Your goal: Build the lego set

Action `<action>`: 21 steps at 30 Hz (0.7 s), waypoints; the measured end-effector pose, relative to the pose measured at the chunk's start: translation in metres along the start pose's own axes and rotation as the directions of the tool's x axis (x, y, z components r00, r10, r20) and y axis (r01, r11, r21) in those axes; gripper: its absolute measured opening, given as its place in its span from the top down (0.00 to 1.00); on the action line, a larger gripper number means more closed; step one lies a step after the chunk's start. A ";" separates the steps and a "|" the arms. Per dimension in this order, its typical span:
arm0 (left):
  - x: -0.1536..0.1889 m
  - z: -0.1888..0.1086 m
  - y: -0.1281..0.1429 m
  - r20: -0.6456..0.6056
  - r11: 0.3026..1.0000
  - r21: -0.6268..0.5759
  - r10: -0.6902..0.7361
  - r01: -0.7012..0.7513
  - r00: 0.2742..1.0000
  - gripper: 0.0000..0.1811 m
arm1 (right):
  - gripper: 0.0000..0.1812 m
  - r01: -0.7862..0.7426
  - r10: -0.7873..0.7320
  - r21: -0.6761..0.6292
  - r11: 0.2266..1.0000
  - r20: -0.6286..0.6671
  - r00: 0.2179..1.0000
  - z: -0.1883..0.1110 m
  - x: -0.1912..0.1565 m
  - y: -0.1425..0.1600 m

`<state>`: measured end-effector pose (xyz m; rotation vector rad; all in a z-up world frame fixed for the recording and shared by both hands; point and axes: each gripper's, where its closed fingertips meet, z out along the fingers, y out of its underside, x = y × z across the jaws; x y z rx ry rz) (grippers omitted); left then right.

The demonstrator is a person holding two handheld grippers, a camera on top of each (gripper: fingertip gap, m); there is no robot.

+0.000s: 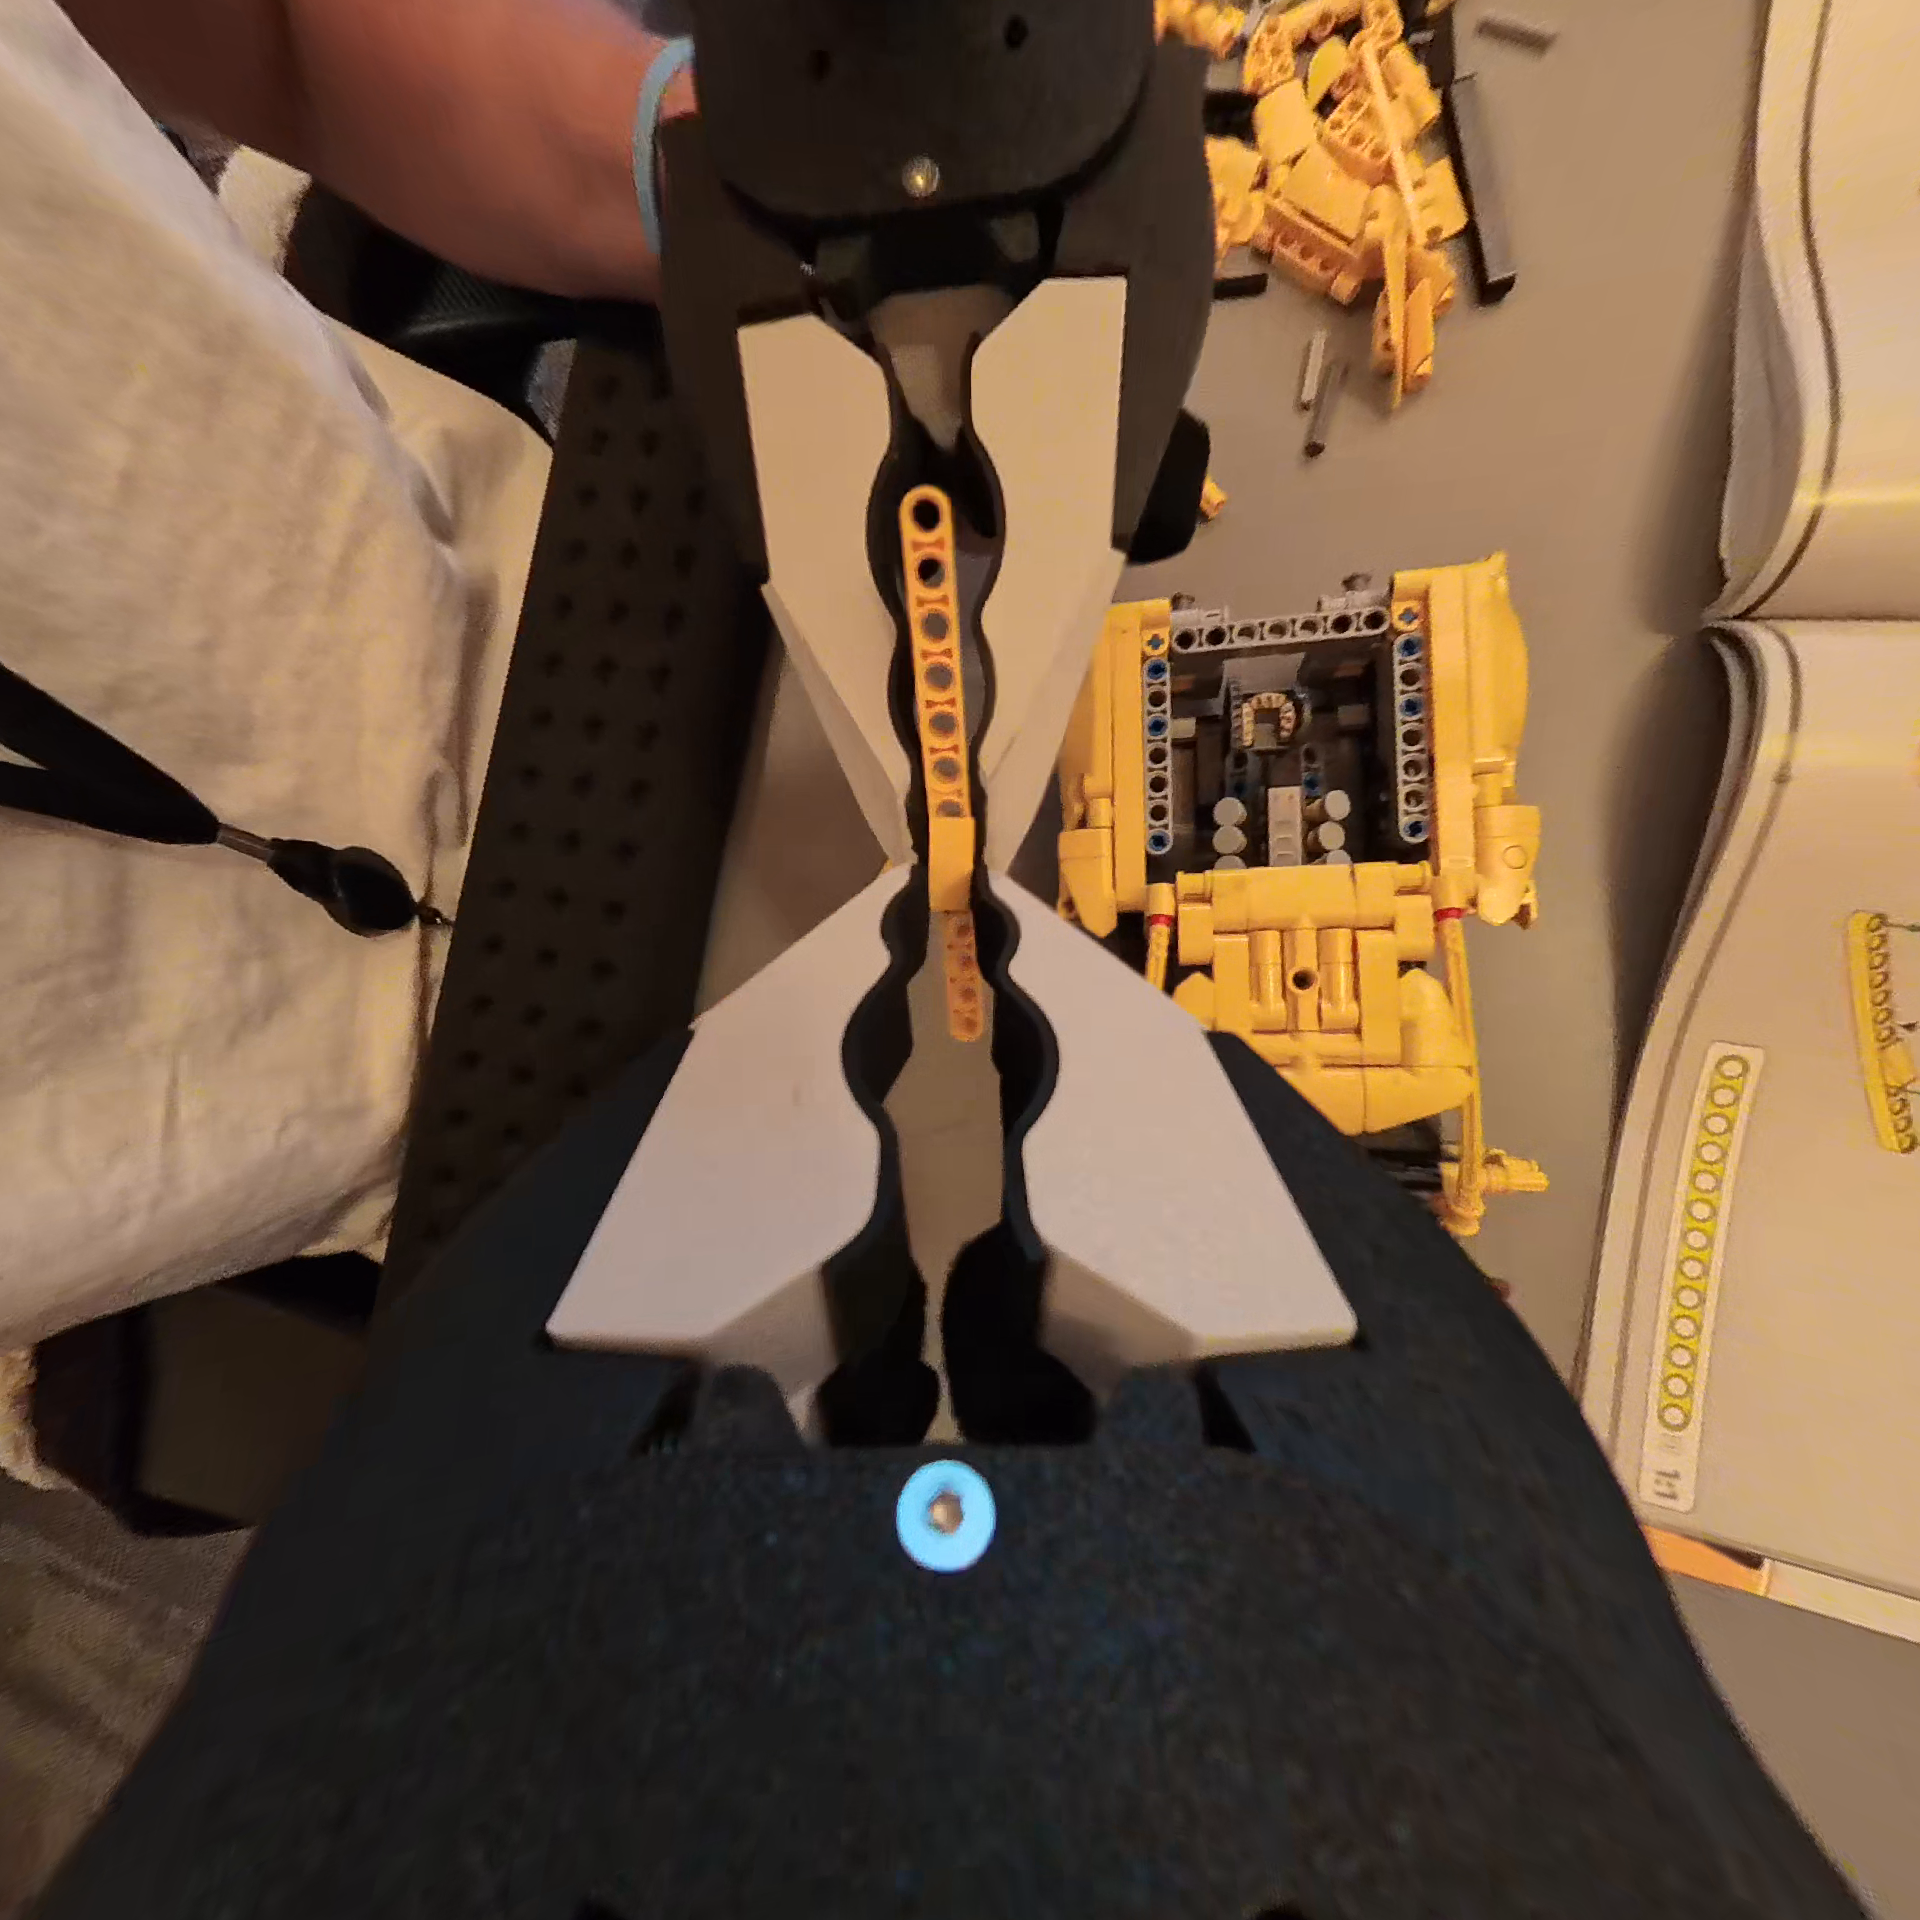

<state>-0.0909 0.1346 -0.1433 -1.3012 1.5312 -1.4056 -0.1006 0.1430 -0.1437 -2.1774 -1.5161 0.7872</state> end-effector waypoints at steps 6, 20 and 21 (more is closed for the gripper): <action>0.002 -0.007 -0.016 -0.087 0.984 0.110 -0.132 0.141 0.987 0.96 | 0.96 -0.018 0.015 0.117 0.993 0.029 0.999 -0.010 -0.001 -0.015; -0.021 -0.025 -0.034 -0.162 0.877 0.274 -0.363 0.395 0.918 0.96 | 0.73 0.312 -0.225 0.050 0.949 -0.584 0.780 -0.019 0.022 -0.031; -0.023 -0.026 -0.034 -0.175 0.860 0.283 -0.389 0.425 0.904 0.96 | 0.78 0.360 -0.266 0.010 0.933 -0.654 0.708 -0.019 0.024 -0.033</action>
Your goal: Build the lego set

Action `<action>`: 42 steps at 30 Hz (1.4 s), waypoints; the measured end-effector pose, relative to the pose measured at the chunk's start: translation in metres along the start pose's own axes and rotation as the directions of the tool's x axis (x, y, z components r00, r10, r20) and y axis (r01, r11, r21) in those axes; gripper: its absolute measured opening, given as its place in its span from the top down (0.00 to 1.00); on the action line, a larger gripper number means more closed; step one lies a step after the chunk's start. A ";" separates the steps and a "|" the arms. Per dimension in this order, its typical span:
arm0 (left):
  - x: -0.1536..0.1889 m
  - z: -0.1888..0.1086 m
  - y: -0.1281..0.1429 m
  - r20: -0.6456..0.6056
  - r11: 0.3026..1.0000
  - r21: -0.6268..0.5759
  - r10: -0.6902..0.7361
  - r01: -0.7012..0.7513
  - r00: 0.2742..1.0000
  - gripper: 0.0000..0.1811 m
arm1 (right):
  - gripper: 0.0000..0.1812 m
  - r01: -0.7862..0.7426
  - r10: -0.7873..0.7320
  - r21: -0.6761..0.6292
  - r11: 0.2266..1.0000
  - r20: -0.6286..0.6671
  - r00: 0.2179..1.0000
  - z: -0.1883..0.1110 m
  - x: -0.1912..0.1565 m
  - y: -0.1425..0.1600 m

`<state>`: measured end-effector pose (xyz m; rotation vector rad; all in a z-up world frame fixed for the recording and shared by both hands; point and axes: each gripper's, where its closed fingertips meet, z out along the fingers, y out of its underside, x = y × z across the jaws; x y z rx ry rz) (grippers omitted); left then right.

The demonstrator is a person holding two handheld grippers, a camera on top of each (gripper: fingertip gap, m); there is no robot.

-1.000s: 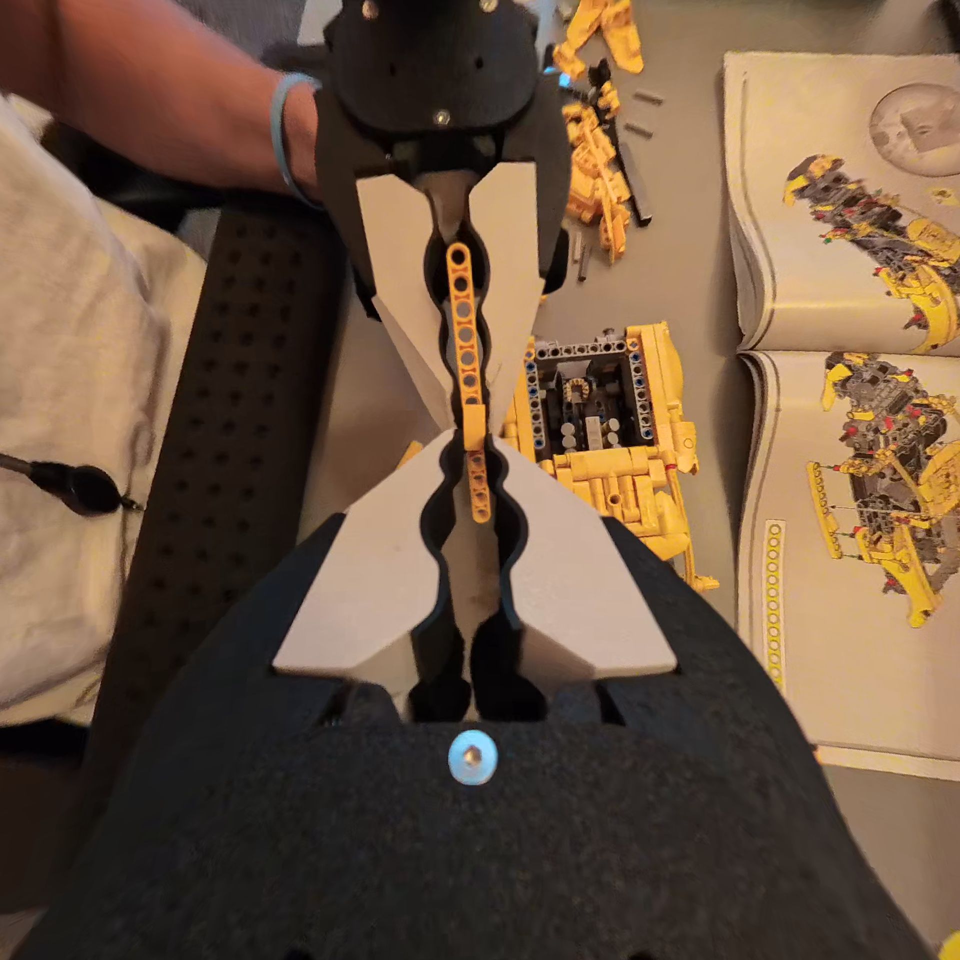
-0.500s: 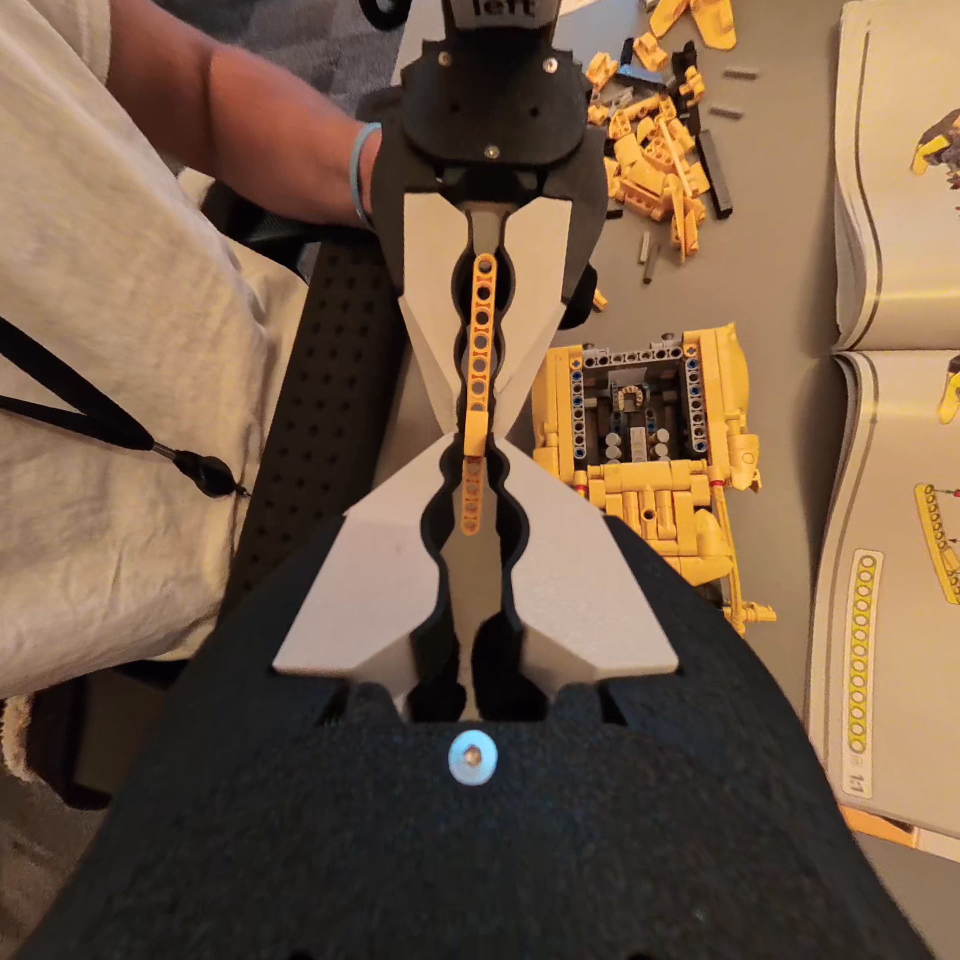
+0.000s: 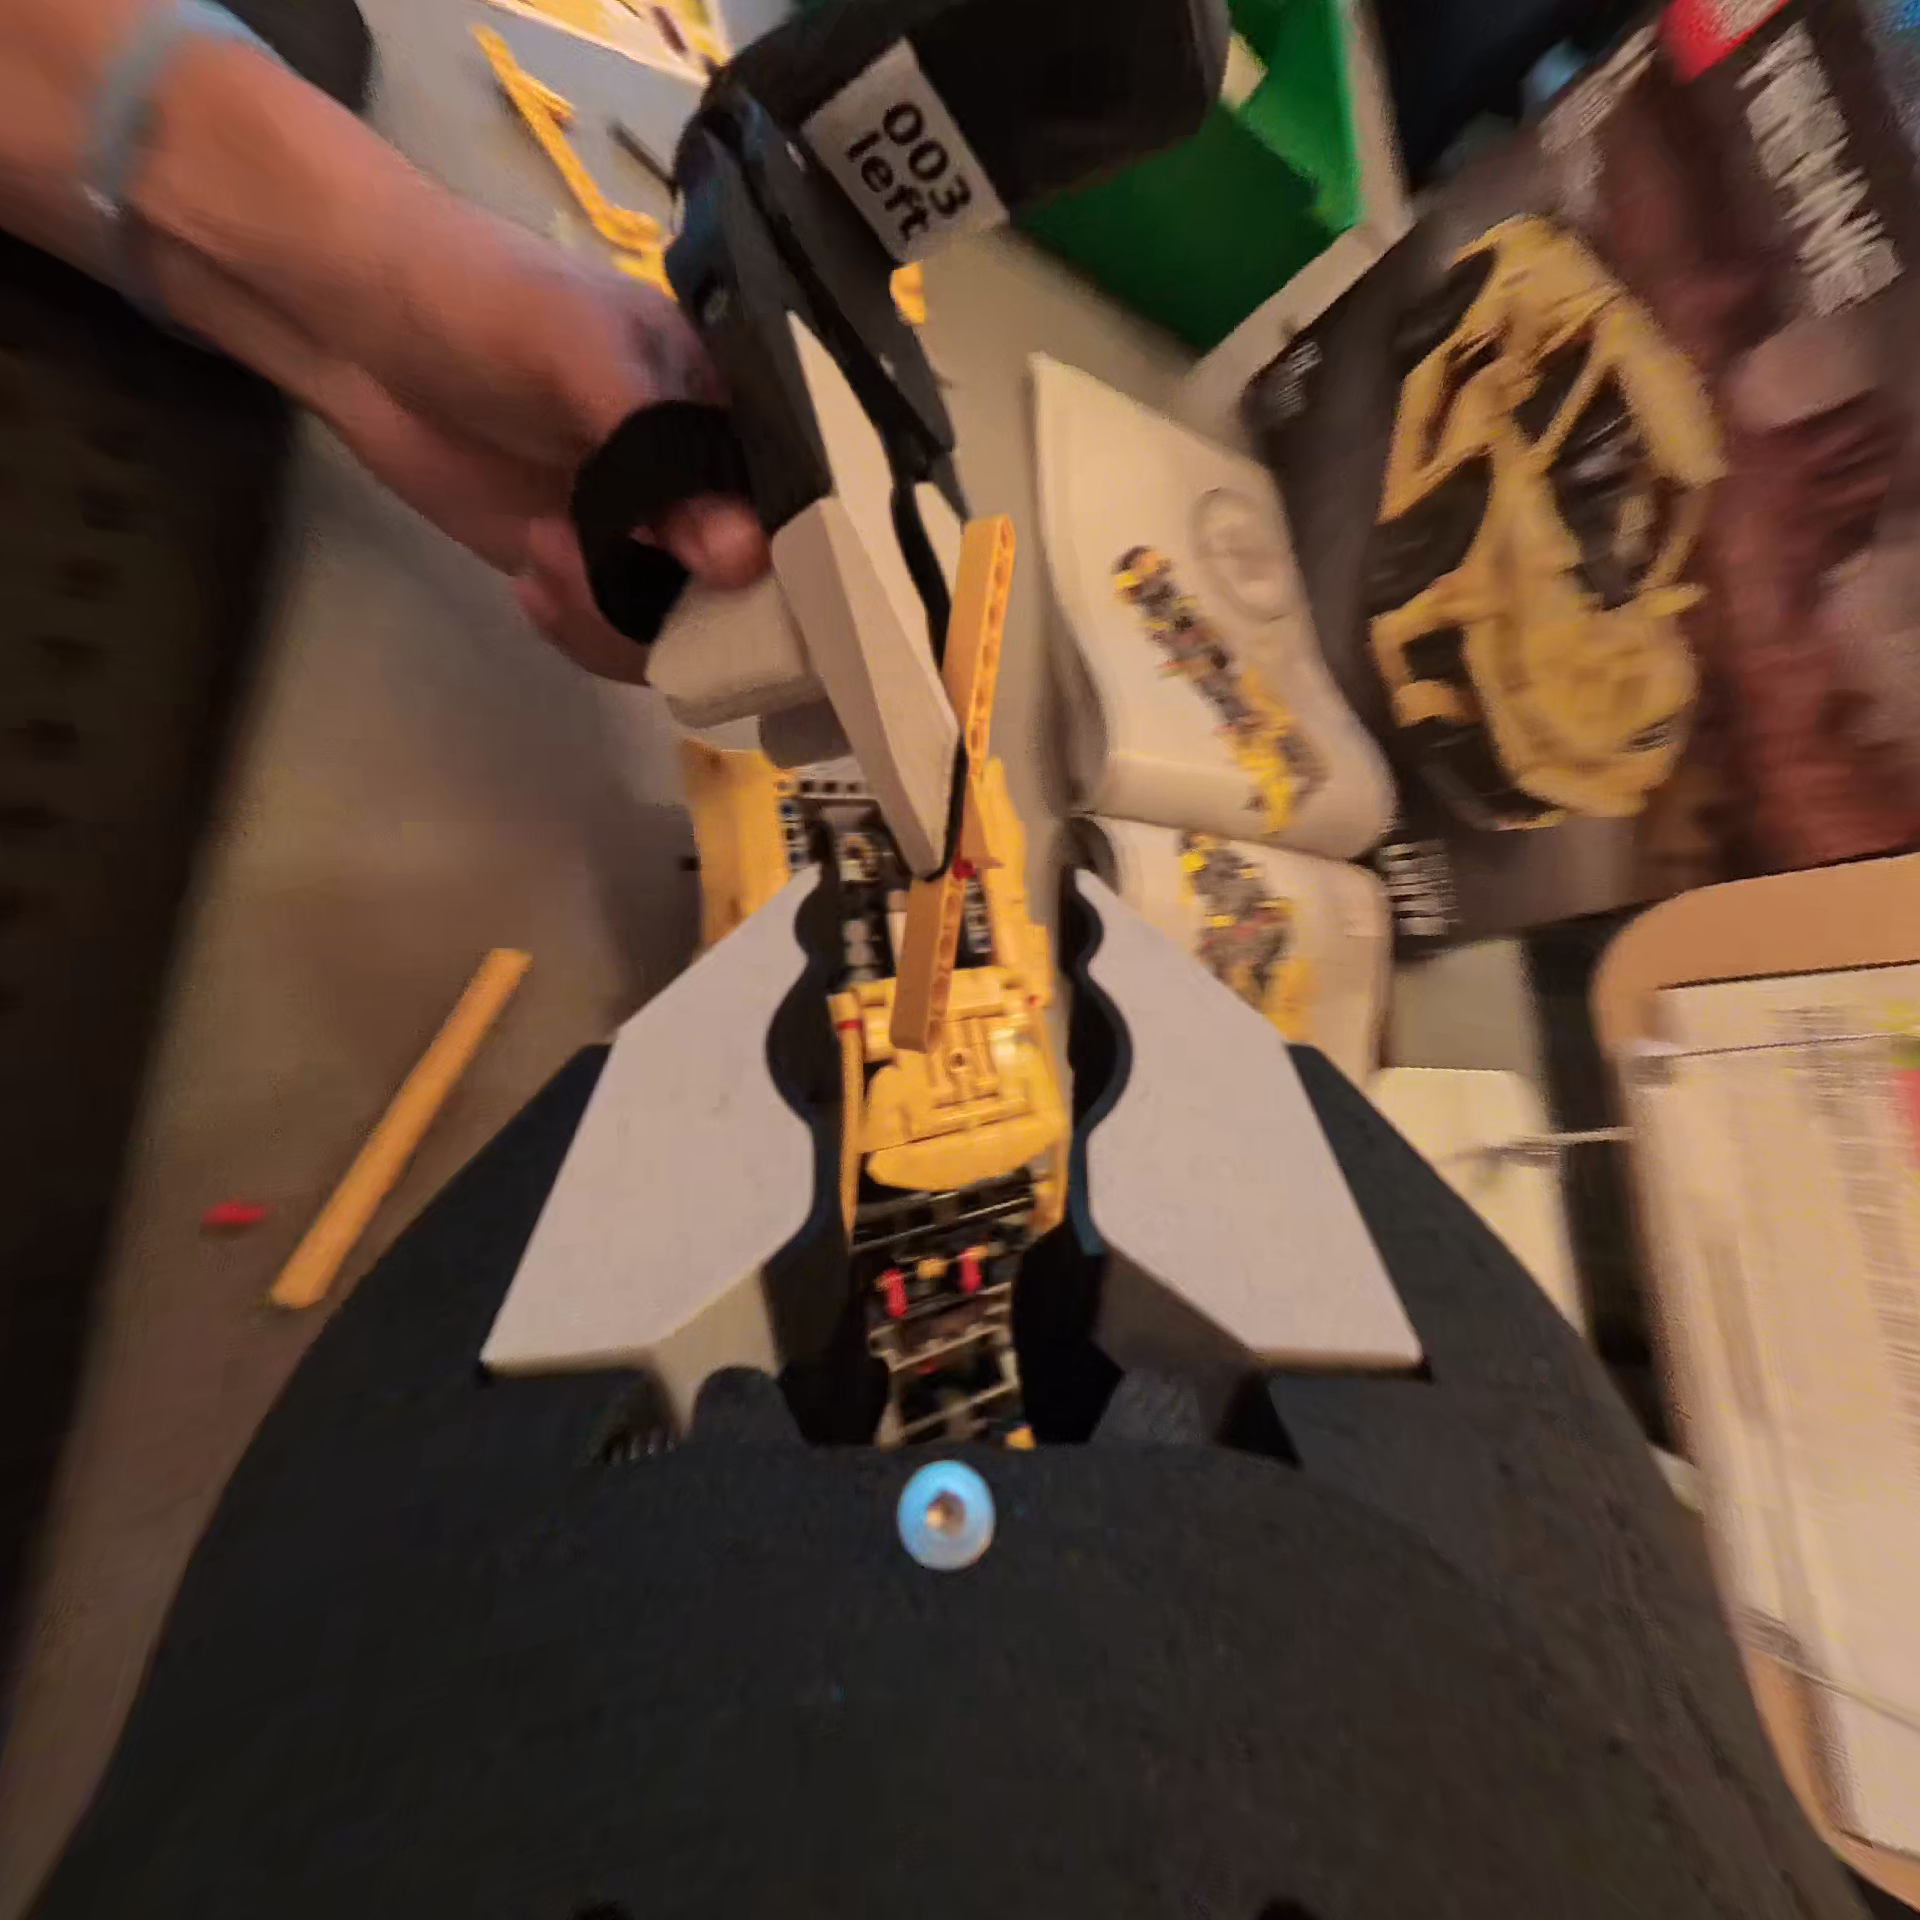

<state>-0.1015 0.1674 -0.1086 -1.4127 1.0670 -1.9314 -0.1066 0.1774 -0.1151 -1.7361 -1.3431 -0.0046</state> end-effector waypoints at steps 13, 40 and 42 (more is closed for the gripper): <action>-0.001 0.000 0.001 -0.056 0.992 0.010 -0.128 0.129 0.990 0.96 | 0.82 0.210 -0.215 -0.046 0.977 -0.159 0.964 0.011 -0.002 -0.004; -0.006 -0.003 0.003 -0.086 0.981 -0.006 -0.196 0.196 0.977 0.96 | 0.84 0.045 -0.042 0.053 0.998 -0.062 0.997 0.005 -0.006 0.010; -0.006 -0.004 0.001 -0.071 0.986 0.003 -0.169 0.169 0.983 0.96 | 0.76 -0.110 0.108 0.100 0.989 0.031 0.994 0.002 -0.008 0.009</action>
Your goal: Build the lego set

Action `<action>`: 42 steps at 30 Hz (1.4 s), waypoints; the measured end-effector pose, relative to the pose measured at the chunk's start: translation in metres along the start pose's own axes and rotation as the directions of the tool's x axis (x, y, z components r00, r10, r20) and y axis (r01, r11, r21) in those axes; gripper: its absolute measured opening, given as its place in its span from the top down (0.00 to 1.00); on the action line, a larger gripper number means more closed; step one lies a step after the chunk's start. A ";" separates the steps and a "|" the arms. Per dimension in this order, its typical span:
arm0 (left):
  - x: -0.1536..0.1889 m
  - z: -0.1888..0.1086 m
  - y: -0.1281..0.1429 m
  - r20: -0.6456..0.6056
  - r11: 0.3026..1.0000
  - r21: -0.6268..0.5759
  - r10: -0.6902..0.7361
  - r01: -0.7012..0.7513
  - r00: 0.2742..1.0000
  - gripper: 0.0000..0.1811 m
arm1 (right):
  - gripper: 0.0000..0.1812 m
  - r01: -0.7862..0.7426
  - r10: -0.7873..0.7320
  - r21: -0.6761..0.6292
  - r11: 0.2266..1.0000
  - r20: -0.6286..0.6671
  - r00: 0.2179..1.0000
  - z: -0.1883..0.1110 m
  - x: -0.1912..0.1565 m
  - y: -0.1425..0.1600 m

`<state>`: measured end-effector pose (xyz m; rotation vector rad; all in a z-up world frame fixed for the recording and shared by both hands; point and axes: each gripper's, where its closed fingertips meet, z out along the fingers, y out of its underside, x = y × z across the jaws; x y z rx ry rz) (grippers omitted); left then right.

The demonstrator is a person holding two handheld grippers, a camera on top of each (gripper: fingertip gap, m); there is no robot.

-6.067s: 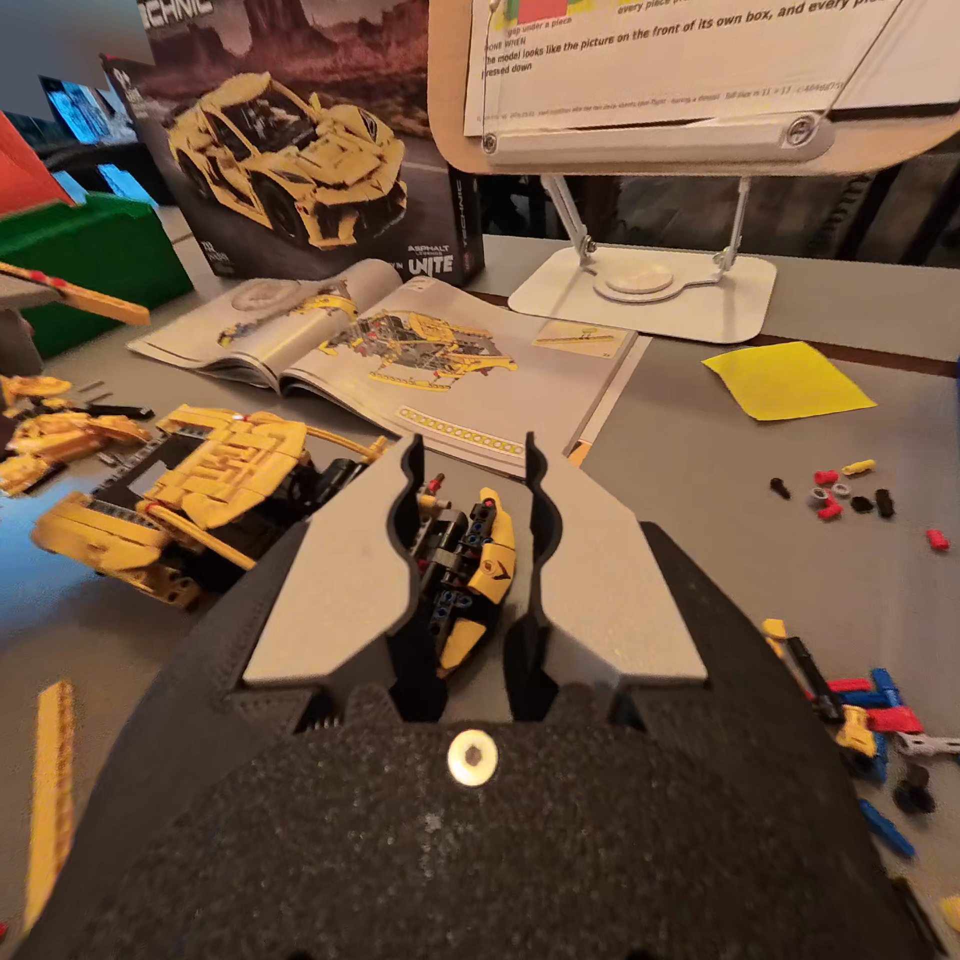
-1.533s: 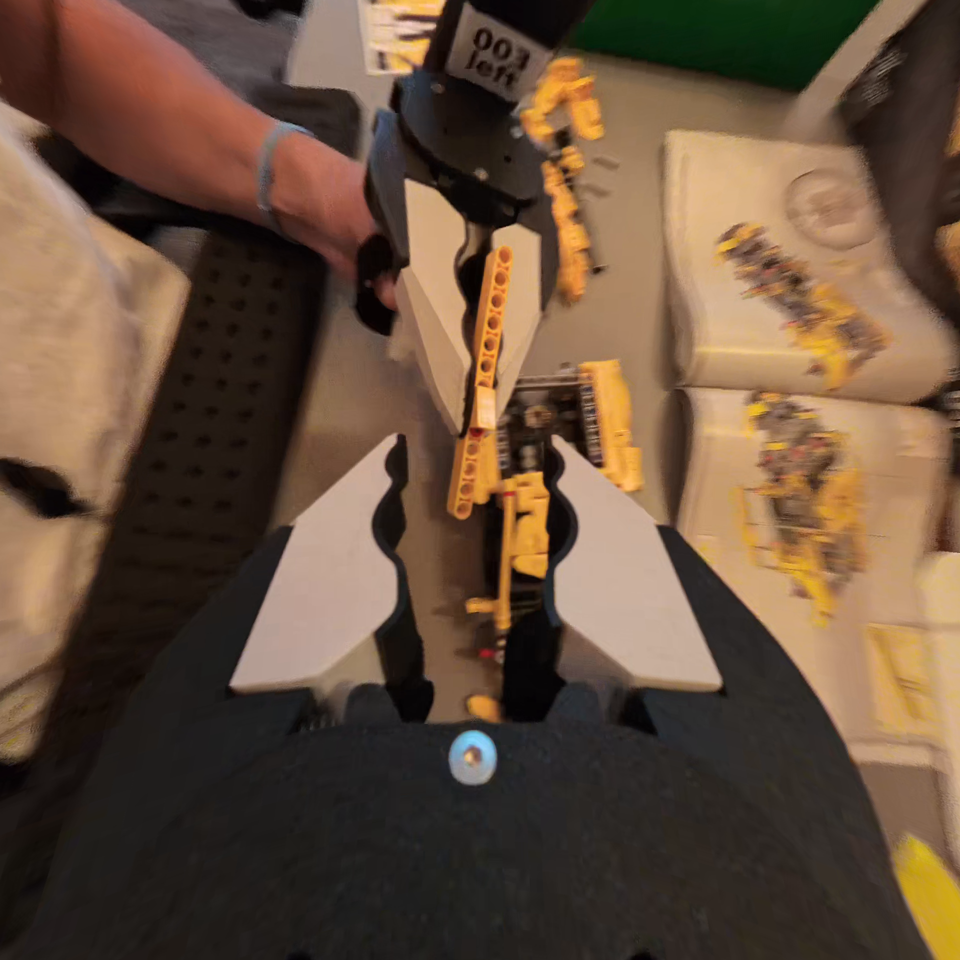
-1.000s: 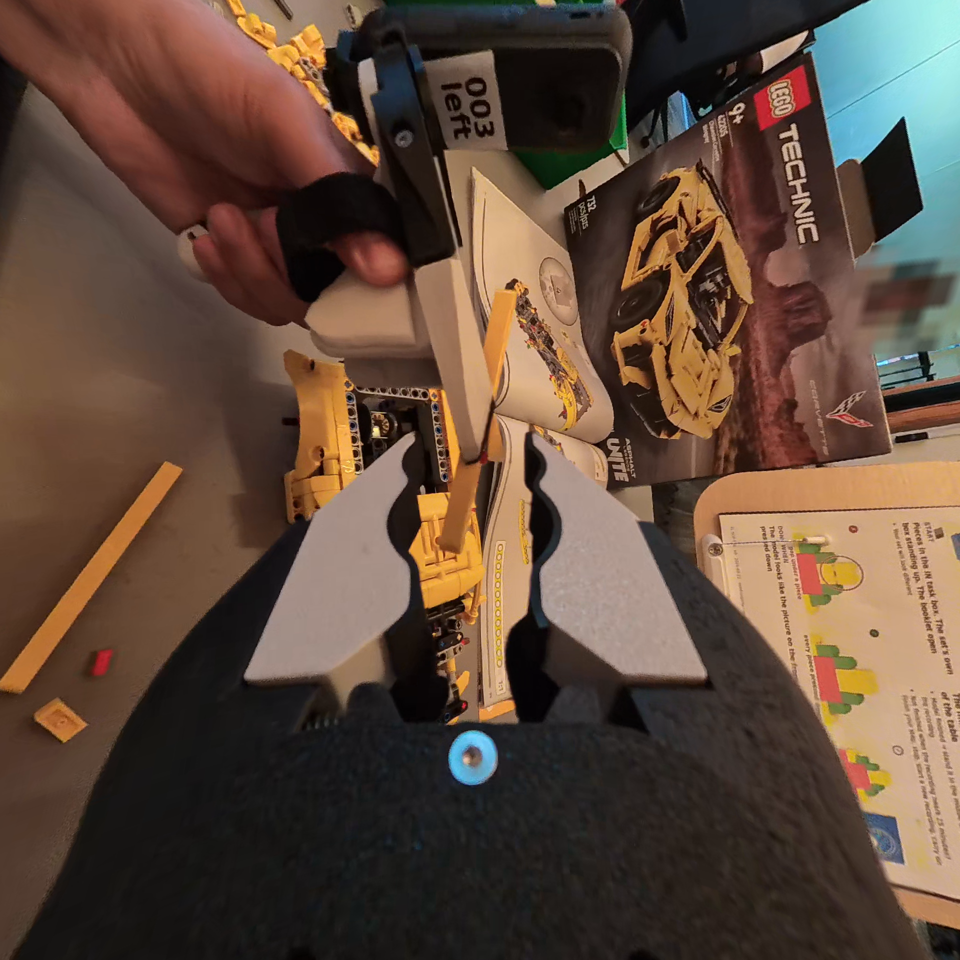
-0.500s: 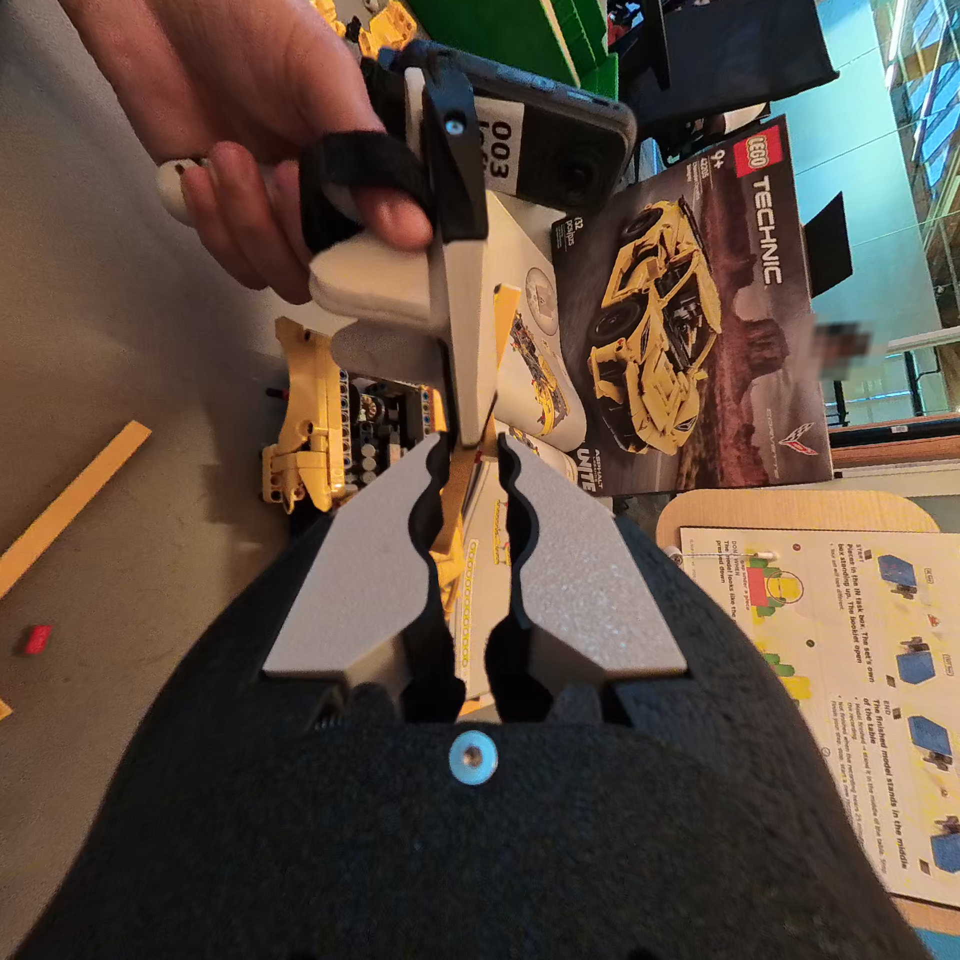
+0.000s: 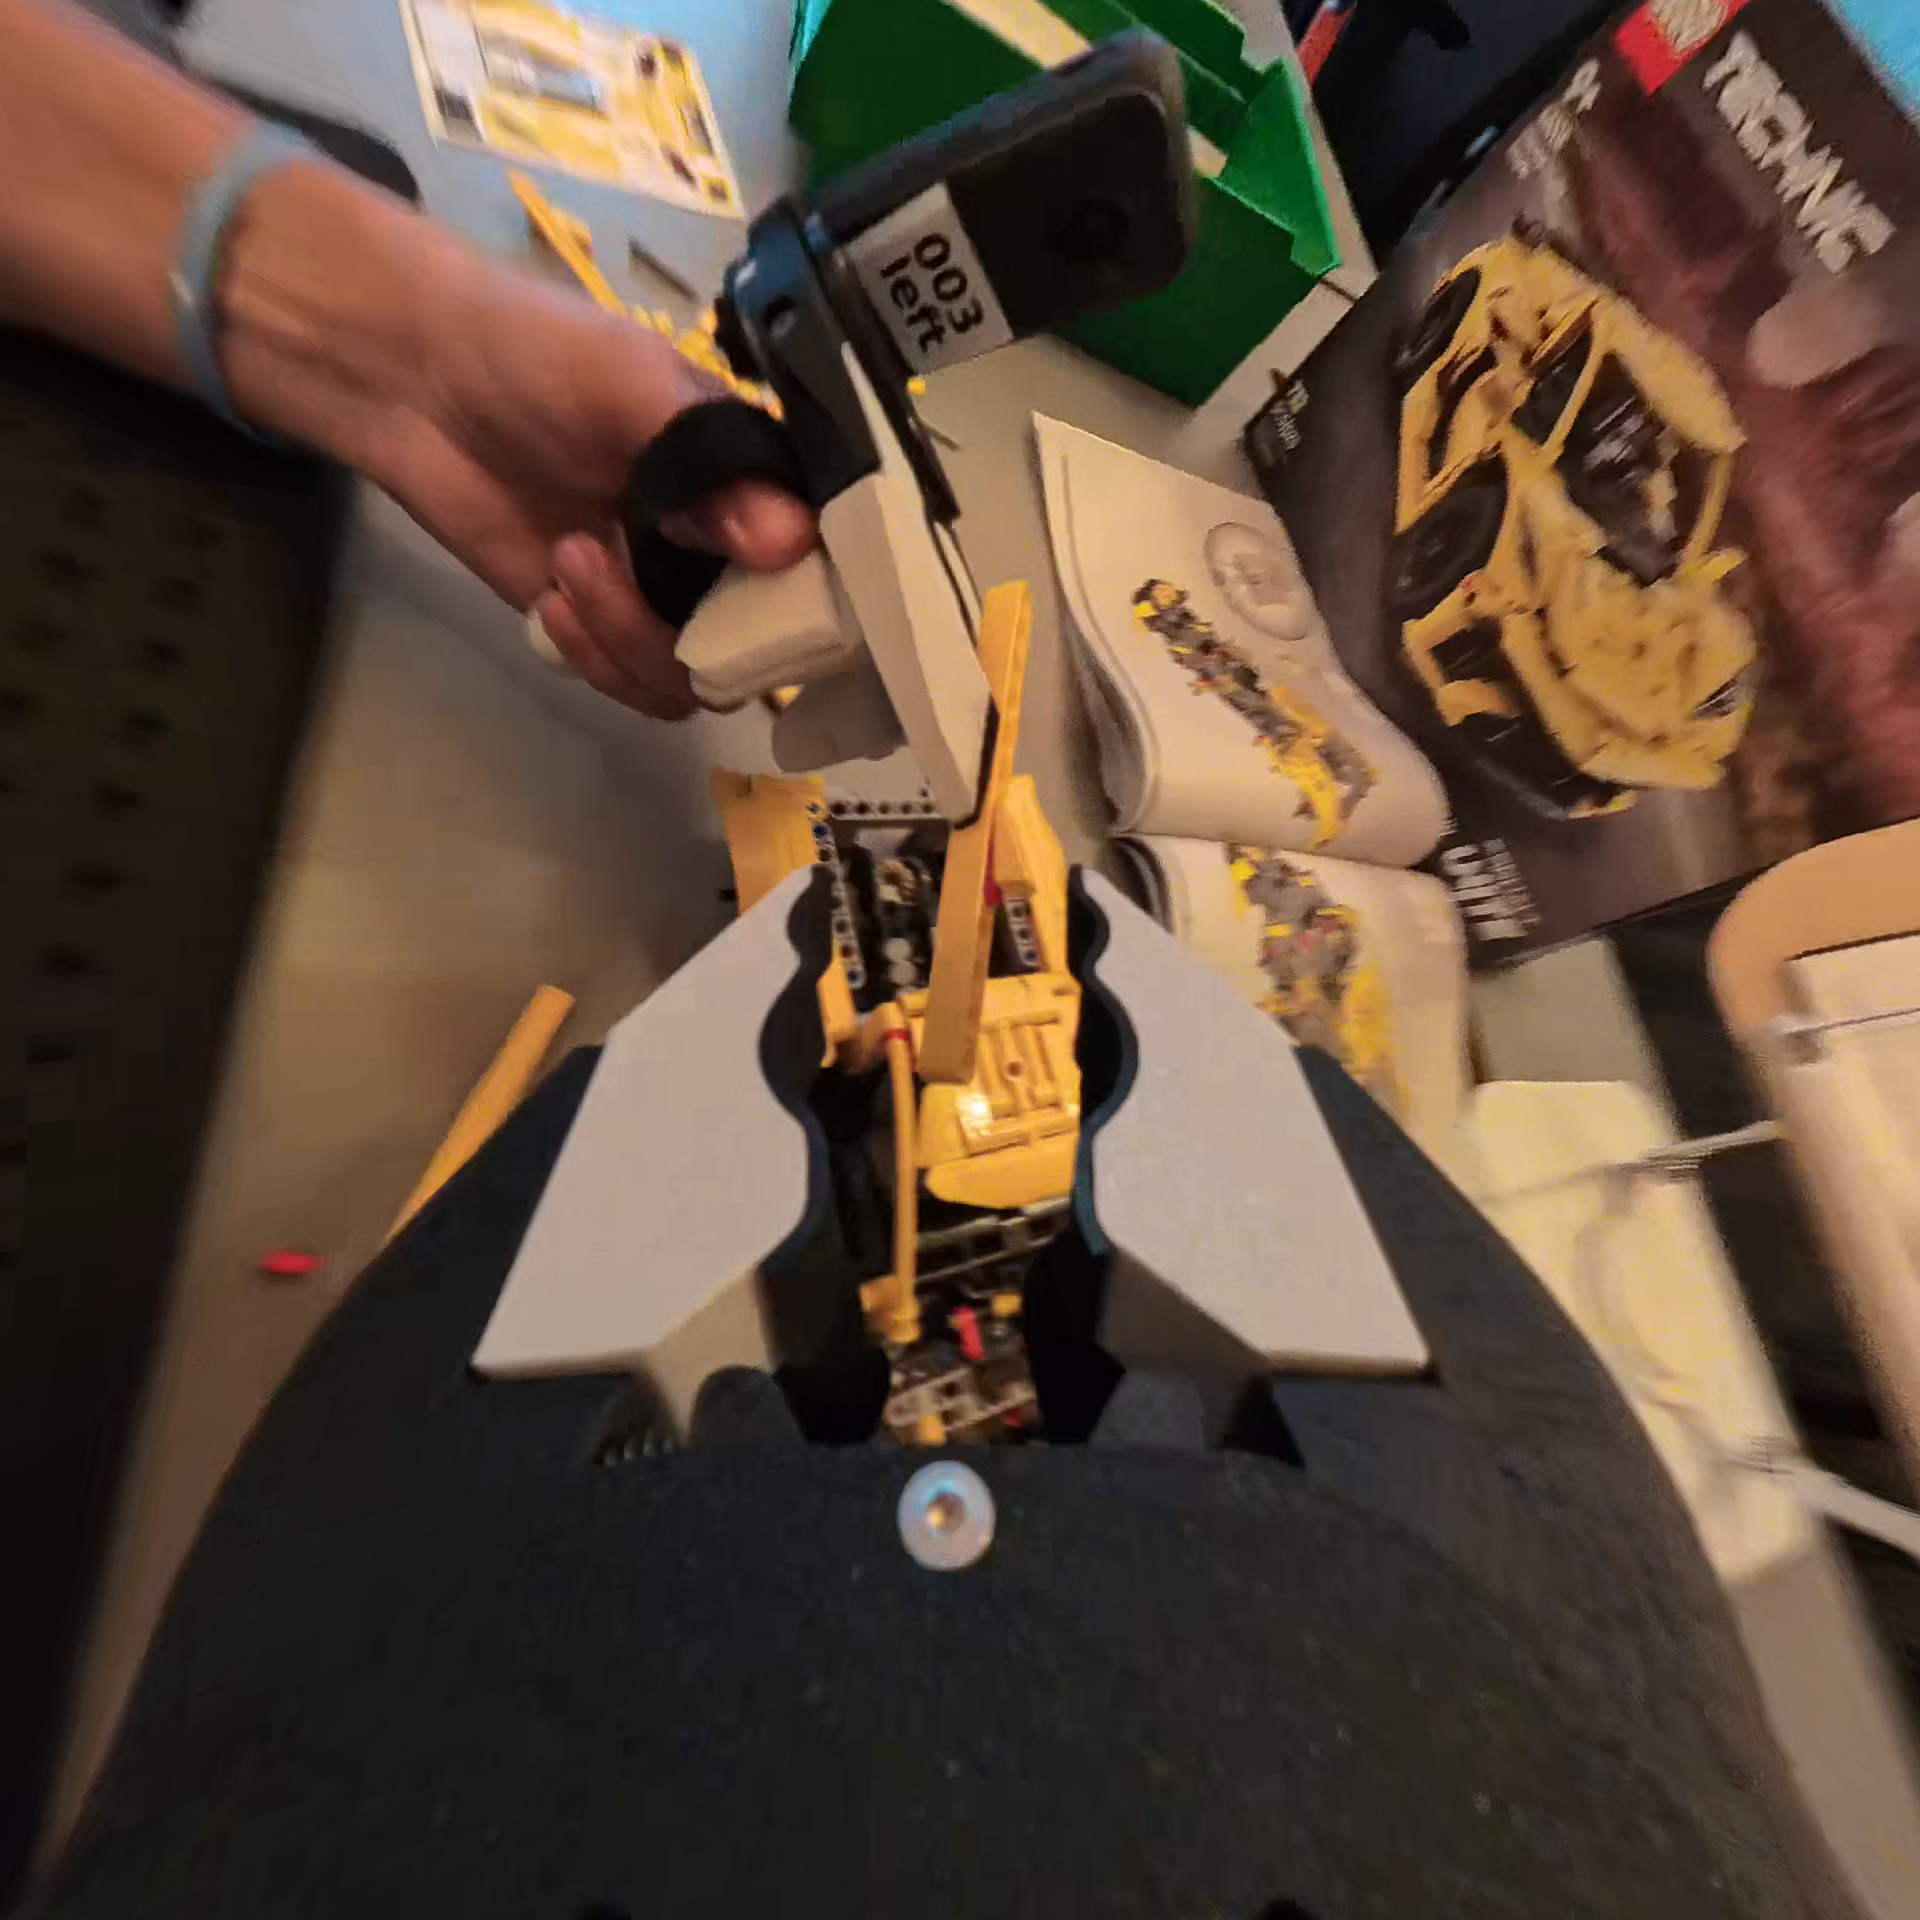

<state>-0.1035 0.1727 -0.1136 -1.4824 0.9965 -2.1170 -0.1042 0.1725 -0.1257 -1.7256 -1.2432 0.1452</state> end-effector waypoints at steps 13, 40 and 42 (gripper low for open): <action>0.015 0.006 0.004 0.013 0.978 -0.047 0.202 -0.201 0.979 0.96 | 0.93 -0.623 0.525 0.088 0.777 0.457 0.718 -0.013 -0.003 -0.012; 0.019 0.010 0.016 -0.007 0.967 -0.107 0.231 -0.231 0.973 0.96 | 0.97 -0.529 0.440 0.170 0.831 0.381 0.813 -0.019 0.002 -0.010; 0.019 0.011 0.016 0.005 0.961 -0.114 0.254 -0.252 0.967 0.96 | 0.97 -0.545 0.443 0.164 0.822 0.416 0.794 -0.025 0.001 -0.014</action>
